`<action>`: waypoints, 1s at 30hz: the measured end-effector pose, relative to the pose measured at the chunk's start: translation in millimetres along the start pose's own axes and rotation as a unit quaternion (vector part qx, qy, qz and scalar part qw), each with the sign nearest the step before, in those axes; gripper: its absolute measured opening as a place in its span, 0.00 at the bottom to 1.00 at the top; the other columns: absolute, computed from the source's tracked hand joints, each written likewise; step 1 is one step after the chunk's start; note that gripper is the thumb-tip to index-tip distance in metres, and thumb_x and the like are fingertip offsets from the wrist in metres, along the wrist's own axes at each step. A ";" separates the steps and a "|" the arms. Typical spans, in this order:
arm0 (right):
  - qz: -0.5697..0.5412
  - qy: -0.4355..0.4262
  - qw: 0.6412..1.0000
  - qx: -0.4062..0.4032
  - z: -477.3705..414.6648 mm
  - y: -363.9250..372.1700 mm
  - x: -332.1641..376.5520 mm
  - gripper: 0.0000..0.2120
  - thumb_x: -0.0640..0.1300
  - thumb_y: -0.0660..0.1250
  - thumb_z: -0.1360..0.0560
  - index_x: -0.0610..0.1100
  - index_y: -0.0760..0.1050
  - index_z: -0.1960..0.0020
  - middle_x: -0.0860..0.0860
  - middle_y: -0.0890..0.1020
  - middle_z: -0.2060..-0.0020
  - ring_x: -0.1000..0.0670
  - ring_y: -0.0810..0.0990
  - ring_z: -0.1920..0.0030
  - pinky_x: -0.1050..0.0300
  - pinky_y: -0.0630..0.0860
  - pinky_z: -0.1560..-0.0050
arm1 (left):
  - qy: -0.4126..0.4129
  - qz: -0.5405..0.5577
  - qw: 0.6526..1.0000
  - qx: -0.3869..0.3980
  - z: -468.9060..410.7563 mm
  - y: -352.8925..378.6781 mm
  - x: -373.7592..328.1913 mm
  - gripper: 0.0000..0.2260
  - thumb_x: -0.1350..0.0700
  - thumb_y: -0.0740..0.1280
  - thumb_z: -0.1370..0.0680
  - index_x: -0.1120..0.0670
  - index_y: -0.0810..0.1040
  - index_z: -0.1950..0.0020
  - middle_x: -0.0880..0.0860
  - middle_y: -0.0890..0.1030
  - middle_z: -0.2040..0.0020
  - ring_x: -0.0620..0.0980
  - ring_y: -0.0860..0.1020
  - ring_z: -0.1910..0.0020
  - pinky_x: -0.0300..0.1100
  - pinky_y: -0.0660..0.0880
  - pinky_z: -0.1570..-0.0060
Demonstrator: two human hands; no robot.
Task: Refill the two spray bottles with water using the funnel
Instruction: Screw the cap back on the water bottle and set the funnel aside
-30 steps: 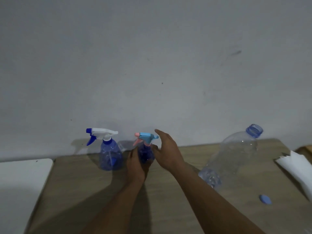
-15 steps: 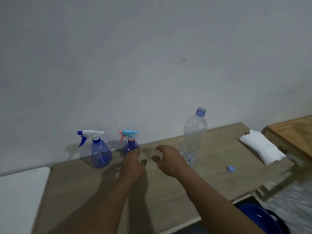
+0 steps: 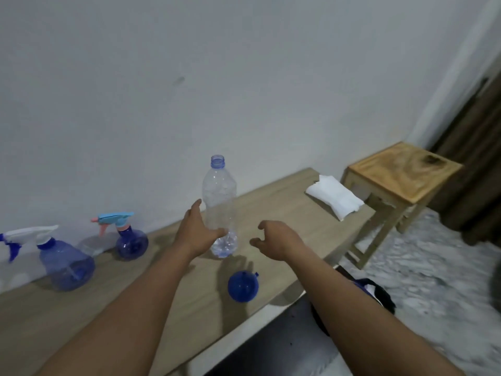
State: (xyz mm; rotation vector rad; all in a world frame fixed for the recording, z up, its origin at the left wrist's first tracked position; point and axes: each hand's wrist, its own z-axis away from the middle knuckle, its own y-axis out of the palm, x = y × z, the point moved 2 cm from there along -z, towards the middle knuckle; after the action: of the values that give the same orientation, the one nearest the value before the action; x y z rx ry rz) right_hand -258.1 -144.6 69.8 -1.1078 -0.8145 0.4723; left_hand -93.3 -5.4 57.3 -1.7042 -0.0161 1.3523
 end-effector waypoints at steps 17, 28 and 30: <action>-0.004 0.042 0.996 0.080 -104.9 47.9 -168.9 0.24 0.45 0.61 0.20 0.46 0.65 0.24 0.40 0.69 0.32 0.37 0.76 0.36 0.46 0.72 0.35 | -0.066 0.127 0.980 -0.139 -27.5 60.3 -6.2 0.41 0.40 0.78 0.44 0.45 0.68 0.34 0.47 0.75 0.41 0.51 0.77 0.40 0.54 0.76 0.38; -0.028 -0.105 0.993 0.042 -102.6 8.0 -140.0 0.15 0.45 0.66 0.23 0.39 0.81 0.40 0.41 0.83 0.45 0.40 0.81 0.43 0.50 0.76 0.43 | -0.094 0.104 0.976 -0.165 -19.2 63.7 -15.0 0.35 0.51 0.83 0.37 0.52 0.68 0.36 0.47 0.76 0.41 0.46 0.75 0.41 0.41 0.73 0.43; -0.061 -0.149 0.987 0.000 -100.2 -28.3 -111.8 0.15 0.45 0.68 0.24 0.39 0.81 0.41 0.43 0.85 0.47 0.42 0.82 0.46 0.53 0.76 0.44 | -0.095 0.111 0.976 -0.161 -15.3 64.9 -17.1 0.33 0.51 0.83 0.37 0.49 0.68 0.38 0.47 0.76 0.41 0.48 0.76 0.40 0.45 0.74 0.40</action>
State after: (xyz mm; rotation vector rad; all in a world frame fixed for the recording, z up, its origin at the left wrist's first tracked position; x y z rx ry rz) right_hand -252.4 -293.7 36.9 -0.9923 -1.1370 0.5411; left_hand -120.8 -61.0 27.4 -1.8784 -0.1670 1.7523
